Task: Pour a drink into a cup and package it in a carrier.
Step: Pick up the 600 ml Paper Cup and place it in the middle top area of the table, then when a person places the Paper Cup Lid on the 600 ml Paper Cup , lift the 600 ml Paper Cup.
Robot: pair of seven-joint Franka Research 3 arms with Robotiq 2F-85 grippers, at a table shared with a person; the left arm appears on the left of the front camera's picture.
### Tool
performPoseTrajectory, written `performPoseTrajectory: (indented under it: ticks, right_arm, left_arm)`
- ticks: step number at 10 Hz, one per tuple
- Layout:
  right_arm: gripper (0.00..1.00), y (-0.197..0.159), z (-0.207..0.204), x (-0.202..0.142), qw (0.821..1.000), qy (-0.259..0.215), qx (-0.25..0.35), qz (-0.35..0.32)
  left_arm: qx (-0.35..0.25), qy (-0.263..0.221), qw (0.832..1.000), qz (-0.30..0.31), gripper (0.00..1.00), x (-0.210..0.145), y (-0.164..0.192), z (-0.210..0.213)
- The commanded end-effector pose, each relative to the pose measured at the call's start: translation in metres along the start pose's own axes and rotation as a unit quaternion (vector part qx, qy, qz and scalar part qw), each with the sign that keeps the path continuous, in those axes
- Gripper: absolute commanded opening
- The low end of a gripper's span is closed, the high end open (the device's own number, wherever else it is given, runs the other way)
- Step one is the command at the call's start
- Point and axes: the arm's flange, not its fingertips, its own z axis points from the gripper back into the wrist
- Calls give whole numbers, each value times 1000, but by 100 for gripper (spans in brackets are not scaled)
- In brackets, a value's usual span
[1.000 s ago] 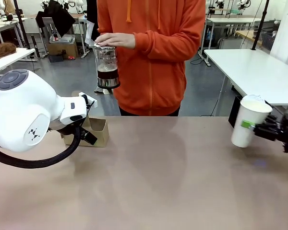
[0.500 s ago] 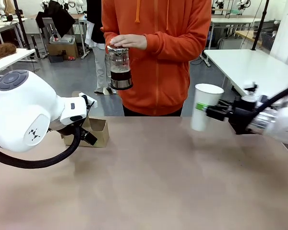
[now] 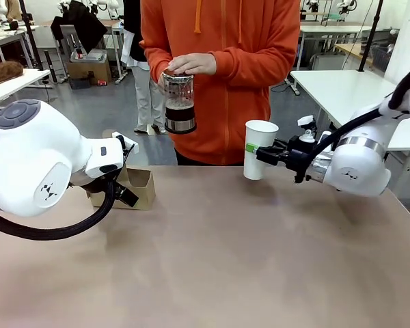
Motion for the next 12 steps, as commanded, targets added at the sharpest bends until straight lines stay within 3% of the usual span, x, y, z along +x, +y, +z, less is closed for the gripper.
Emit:
performPoseTrajectory:
  ticks: [1,12]
  right_arm:
    - [80,-5,-10,-4,999,2,-30,20]
    - [80,-8,-4,-8,1000,7,-8,8]
  left_arm:
    - [0,0,1000,0,100,0,0,0]
    - [0,0,1000,0,100,0,0,0]
